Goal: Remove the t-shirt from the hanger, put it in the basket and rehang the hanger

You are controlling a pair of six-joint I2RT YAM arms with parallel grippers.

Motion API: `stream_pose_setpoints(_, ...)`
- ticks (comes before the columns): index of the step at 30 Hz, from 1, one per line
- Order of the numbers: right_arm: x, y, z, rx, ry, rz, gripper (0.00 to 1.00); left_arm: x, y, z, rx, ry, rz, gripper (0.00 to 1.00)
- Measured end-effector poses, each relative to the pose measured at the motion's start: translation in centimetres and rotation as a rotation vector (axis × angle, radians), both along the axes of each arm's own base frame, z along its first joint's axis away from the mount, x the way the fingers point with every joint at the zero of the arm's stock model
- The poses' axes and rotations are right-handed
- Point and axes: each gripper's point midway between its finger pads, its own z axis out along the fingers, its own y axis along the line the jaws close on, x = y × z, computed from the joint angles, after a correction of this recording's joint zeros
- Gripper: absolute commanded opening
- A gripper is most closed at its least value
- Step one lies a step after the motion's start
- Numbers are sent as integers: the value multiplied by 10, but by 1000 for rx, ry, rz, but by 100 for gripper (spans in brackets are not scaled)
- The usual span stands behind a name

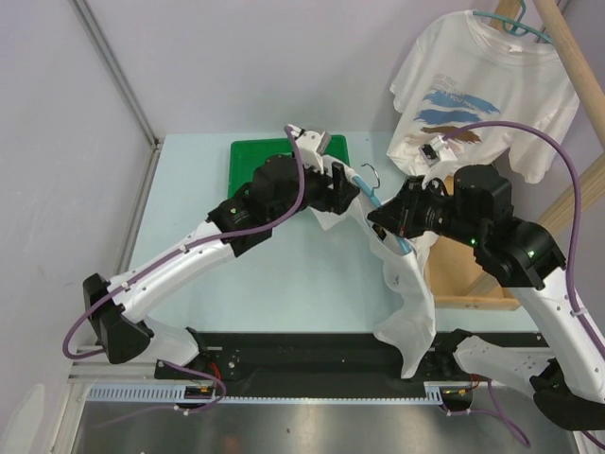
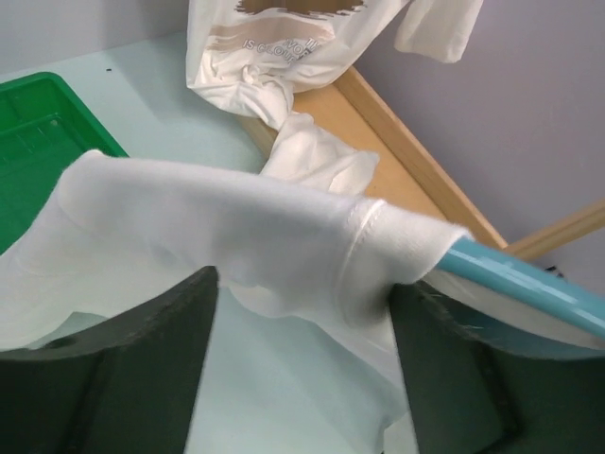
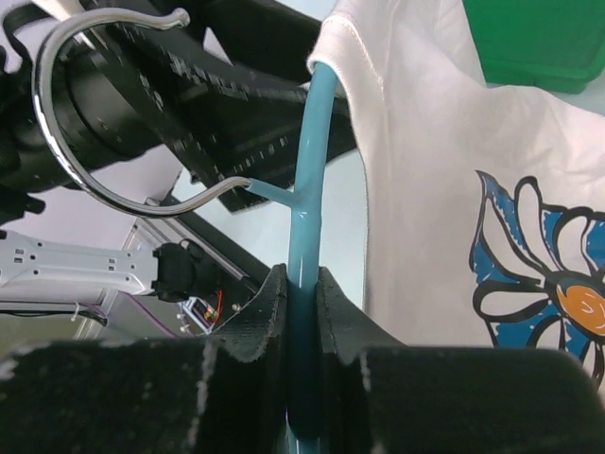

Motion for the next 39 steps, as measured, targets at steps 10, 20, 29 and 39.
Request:
stream_pose_setpoints(10,-8,-6,5,17,-40,-1,0,13,0,35,-50,-21,26,0)
stream_pose_setpoints(20,-52,-30,-13,17,-156,82,0,48,31,16,-30,70,81,0)
stream_pose_setpoints(29,-71,-44,-24,13,-211,102,0,43,13,-2,-45,153,-21,0)
stream_pose_setpoints(39,-91,-69,-14,60,-304,50,0,29,1,-5,-109,176,-115,0)
